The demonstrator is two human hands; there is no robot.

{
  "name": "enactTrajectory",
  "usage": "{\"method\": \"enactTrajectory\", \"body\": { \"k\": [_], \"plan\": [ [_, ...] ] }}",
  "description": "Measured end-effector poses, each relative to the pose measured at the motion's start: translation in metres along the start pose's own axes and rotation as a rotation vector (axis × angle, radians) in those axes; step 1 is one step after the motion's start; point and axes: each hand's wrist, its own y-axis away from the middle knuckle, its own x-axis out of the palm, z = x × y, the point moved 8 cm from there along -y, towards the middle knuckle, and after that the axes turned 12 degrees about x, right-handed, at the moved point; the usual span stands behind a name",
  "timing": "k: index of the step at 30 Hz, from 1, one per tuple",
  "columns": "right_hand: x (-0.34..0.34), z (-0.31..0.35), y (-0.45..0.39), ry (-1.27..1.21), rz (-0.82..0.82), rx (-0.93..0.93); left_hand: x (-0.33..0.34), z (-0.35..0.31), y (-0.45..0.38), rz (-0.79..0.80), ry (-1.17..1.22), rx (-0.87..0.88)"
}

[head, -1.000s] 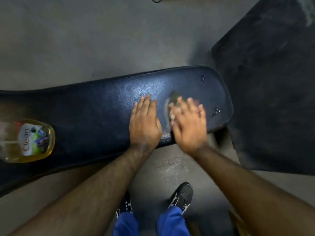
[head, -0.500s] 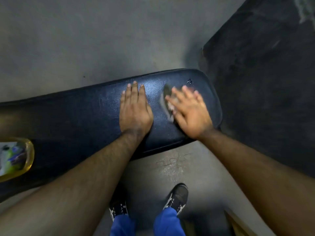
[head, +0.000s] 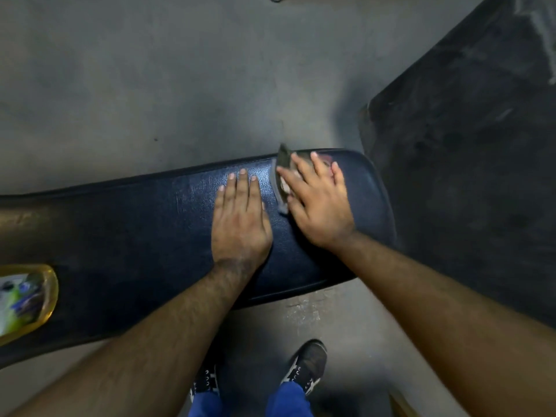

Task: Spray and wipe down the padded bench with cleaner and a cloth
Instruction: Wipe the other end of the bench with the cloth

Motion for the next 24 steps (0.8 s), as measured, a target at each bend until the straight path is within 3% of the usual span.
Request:
{"method": "enactTrajectory", "body": {
  "k": [2,5,6,10,11,14,15,18,19,22,23,24],
  "plan": [
    [-0.009,-0.025,0.001,0.047,0.033,-0.085,-0.001,0.001,0.000,-0.009,0.001,-0.012],
    [-0.019,-0.062,-0.022,-0.032,0.009,0.334,-0.002,-0.004,0.000,-0.012,-0.010,0.034],
    [-0.018,-0.054,-0.016,-0.049,0.007,0.366,-0.003,-0.009,0.001,-0.012,-0.006,0.061],
    [-0.008,-0.045,0.031,0.033,0.092,-0.032,0.000,-0.039,0.003,-0.022,0.090,0.046],
    [-0.014,-0.060,0.024,0.055,0.065,0.012,0.004,-0.048,0.004,-0.009,0.111,0.039],
    [-0.023,-0.092,0.002,-0.032,-0.035,0.475,0.013,-0.060,0.005,0.035,0.071,0.041],
    [-0.021,-0.081,0.006,-0.023,-0.050,0.472,0.015,-0.059,0.006,0.042,0.047,0.034],
    [-0.013,-0.072,0.035,0.040,-0.006,0.133,0.017,-0.061,0.005,0.042,0.016,0.043],
    [-0.017,-0.084,0.039,0.035,0.013,0.106,0.017,-0.061,0.005,0.044,0.012,0.042],
    [-0.022,-0.114,0.031,-0.092,-0.041,0.478,0.017,-0.061,0.004,0.042,-0.004,0.037],
    [-0.020,-0.105,0.035,-0.082,-0.063,0.540,0.017,-0.060,0.004,0.047,-0.006,0.034],
    [-0.019,-0.089,0.043,-0.049,-0.073,0.483,0.017,-0.061,0.005,0.050,-0.006,0.035]
  ]
}}
